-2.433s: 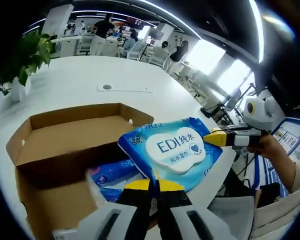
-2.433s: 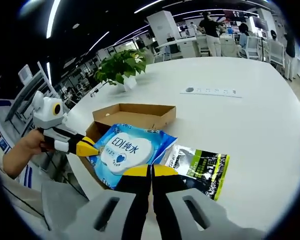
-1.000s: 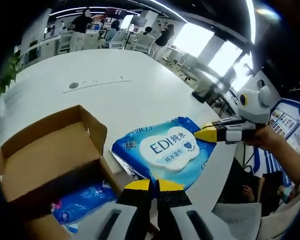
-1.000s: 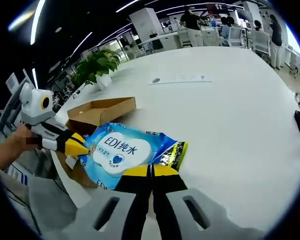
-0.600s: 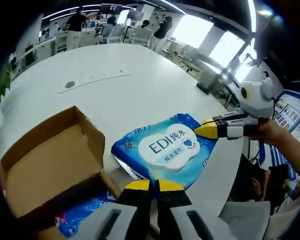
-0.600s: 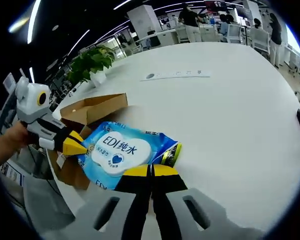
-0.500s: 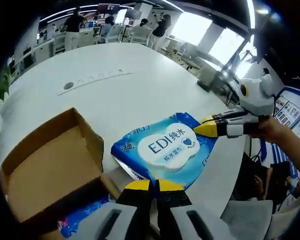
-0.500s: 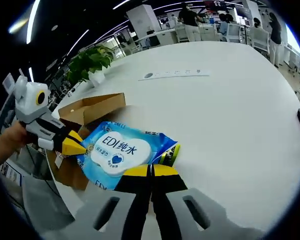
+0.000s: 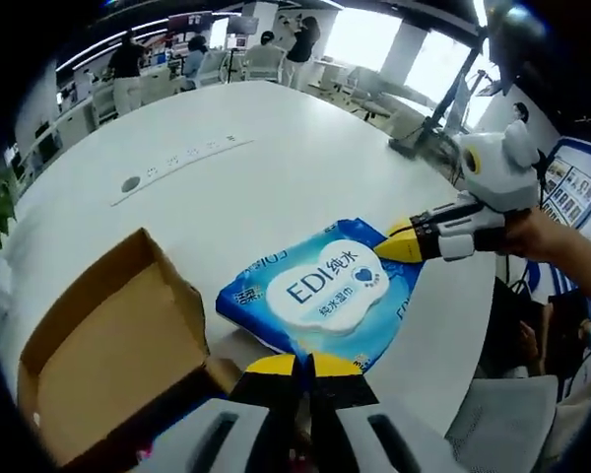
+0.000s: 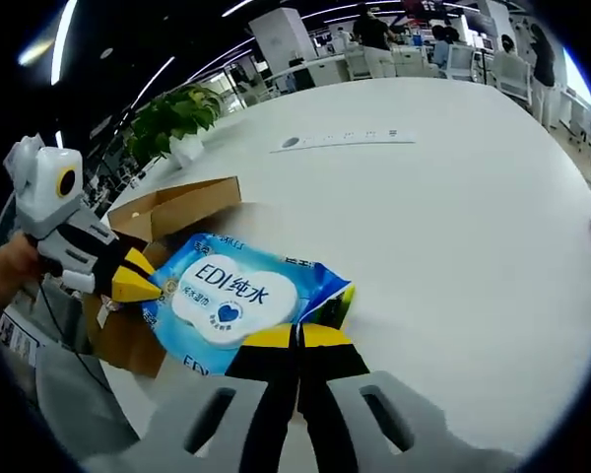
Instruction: Operate the shoe box by opening the lid, removing the specified soft item, and placing it in the target area until the item is outside and the box remains undamaged.
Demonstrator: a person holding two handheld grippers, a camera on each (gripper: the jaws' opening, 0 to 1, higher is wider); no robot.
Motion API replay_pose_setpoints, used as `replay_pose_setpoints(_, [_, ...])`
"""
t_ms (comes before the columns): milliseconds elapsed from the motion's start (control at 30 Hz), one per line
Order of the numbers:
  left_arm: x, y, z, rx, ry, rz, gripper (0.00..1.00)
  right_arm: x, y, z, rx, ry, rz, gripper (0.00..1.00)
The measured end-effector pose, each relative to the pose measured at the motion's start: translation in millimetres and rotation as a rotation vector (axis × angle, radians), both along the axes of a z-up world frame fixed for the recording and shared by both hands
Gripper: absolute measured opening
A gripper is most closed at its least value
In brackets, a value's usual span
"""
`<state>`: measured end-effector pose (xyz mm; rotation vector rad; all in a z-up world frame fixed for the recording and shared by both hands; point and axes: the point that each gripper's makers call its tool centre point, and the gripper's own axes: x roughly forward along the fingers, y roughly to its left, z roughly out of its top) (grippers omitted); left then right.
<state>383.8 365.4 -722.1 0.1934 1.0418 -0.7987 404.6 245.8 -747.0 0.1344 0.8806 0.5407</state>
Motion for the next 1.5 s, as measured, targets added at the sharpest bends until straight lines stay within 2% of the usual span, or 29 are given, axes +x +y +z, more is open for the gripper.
replay_pose_setpoints(200, [-4.0,-2,-6.2,0.044,-0.007,-0.032,0.02,-8,-1,-12.0,-0.037,0.006,0.011,0.0])
replay_pose_setpoints(467, [1.2,1,-5.0,0.057,-0.034,-0.029,0.0,2,-2,-5.0,-0.017,-0.033,-0.025,0.0])
replay_pose_setpoints(633, [3.8,0,-7.7,0.053,-0.026,-0.023,0.0,9,-2,-7.5,-0.015,-0.039,-0.052,0.0])
replay_pose_setpoints(833, [-1.4,0,-8.6,0.075,-0.027,-0.048,0.02,6,-3,-8.7,-0.013,-0.038,-0.054,0.0])
replay_pose_setpoints(1033, [-6.5,1,-4.6,0.097,-0.066,-0.085,0.05,1,-4,-12.0,-0.014,-0.048,-0.058,0.0])
replay_pose_setpoints(1300, [-6.7,8,10.1,0.051,-0.086,-0.058,0.13,-3,-6,-12.6,-0.022,-0.053,-0.055,0.01])
replay_pose_setpoints(1500, [-11.1,12,23.8,0.001,-0.097,-0.036,0.2,-8,-9,-11.4,-0.044,-0.064,-0.038,0.05])
